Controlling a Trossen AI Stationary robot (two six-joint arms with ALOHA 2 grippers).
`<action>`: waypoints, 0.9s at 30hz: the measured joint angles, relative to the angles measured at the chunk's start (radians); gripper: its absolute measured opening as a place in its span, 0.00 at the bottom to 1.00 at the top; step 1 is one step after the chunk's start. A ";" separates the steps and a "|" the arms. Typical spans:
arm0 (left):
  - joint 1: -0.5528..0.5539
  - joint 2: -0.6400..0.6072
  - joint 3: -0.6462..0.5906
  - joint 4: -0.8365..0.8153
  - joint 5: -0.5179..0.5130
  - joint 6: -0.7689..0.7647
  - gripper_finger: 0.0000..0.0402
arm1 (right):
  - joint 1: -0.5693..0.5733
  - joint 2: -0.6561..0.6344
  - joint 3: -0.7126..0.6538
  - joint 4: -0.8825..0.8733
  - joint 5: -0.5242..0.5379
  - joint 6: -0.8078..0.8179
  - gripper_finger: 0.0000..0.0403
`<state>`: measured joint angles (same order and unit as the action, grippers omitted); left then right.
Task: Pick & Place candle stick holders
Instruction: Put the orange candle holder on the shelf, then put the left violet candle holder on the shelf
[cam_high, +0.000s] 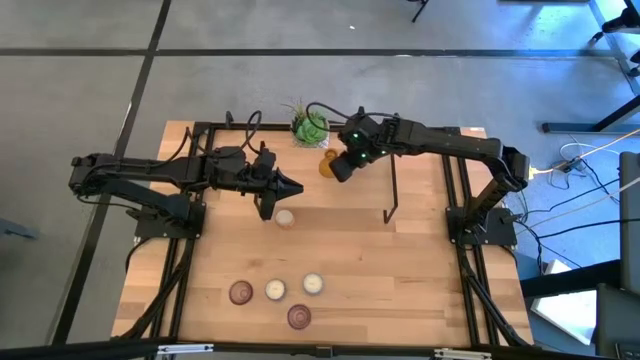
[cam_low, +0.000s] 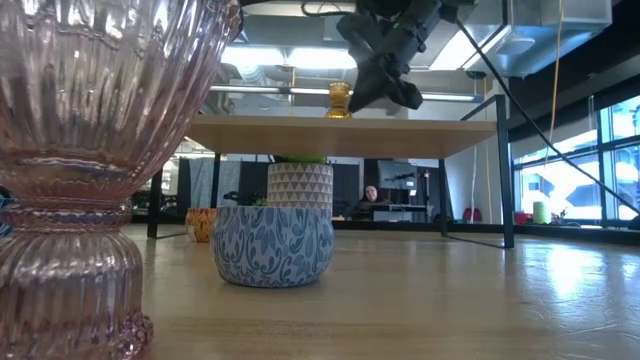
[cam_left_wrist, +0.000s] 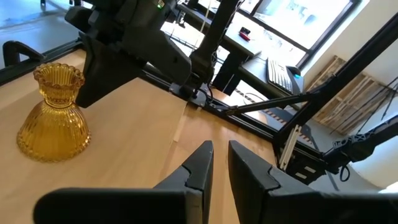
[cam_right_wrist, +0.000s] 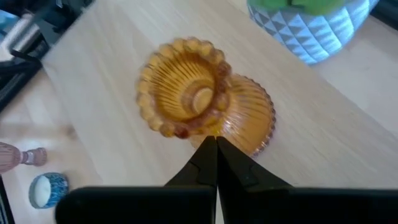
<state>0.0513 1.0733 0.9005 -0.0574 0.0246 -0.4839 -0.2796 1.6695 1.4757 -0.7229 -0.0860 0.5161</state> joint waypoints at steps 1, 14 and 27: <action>0.000 0.000 0.000 0.000 0.000 0.000 0.11 | 0.001 0.000 0.000 0.008 0.000 0.000 0.00; 0.000 -0.040 0.000 -0.010 0.045 -0.003 0.11 | 0.053 -0.052 0.001 -0.082 -0.120 0.000 0.00; -0.060 -0.095 0.000 -0.110 0.259 -0.146 0.11 | 0.295 -0.267 0.001 -0.111 -0.188 0.122 0.00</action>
<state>-0.0088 0.9788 0.9005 -0.1671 0.2835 -0.6298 0.0155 1.4024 1.4769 -0.8342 -0.2741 0.6380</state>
